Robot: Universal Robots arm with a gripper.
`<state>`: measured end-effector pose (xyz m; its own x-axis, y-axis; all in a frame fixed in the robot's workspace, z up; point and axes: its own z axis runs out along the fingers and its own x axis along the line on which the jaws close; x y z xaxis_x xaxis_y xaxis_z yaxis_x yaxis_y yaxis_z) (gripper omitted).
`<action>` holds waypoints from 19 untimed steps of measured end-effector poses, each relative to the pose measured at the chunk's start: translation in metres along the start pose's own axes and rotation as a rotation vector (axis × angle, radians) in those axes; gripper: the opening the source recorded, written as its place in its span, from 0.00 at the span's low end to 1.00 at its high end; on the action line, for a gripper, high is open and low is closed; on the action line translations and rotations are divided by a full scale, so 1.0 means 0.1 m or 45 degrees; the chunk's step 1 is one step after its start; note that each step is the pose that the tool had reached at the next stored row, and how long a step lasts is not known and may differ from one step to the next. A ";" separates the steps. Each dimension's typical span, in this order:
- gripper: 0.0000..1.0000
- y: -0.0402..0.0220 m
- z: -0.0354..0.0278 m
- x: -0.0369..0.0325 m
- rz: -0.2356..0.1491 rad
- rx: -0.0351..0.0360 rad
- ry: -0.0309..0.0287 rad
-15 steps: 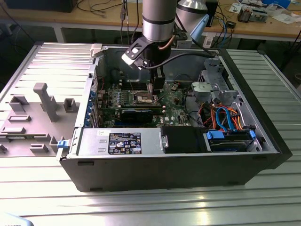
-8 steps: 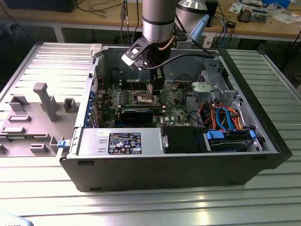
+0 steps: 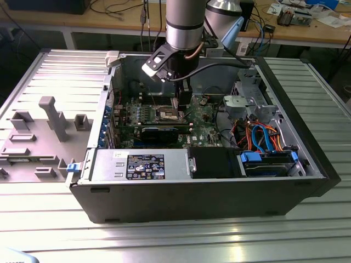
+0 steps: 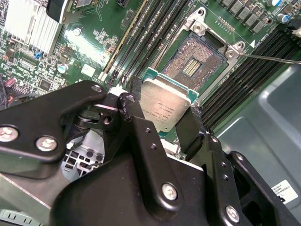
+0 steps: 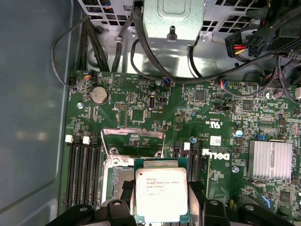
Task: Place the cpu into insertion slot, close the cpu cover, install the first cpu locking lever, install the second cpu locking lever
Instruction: 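Place the cpu into insertion slot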
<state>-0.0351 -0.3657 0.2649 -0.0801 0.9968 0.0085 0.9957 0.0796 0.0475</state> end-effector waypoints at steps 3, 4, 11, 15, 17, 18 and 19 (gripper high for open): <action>0.54 0.000 0.004 0.000 0.000 0.0001 -0.0001; 0.54 0.000 0.006 0.000 0.000 0.0001 -0.0001; 0.54 -0.001 0.017 0.000 0.000 0.0001 0.0000; 0.54 -0.001 0.023 0.000 0.000 0.0001 -0.0001; 0.54 -0.001 0.027 0.000 0.000 0.0000 0.0000; 0.54 -0.001 0.027 0.000 0.000 0.0001 -0.0001; 0.54 -0.001 0.030 0.000 0.000 0.0000 0.0000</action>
<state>-0.0351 -0.3657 0.2620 -0.0801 0.9968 0.0085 0.9957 0.0796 0.0474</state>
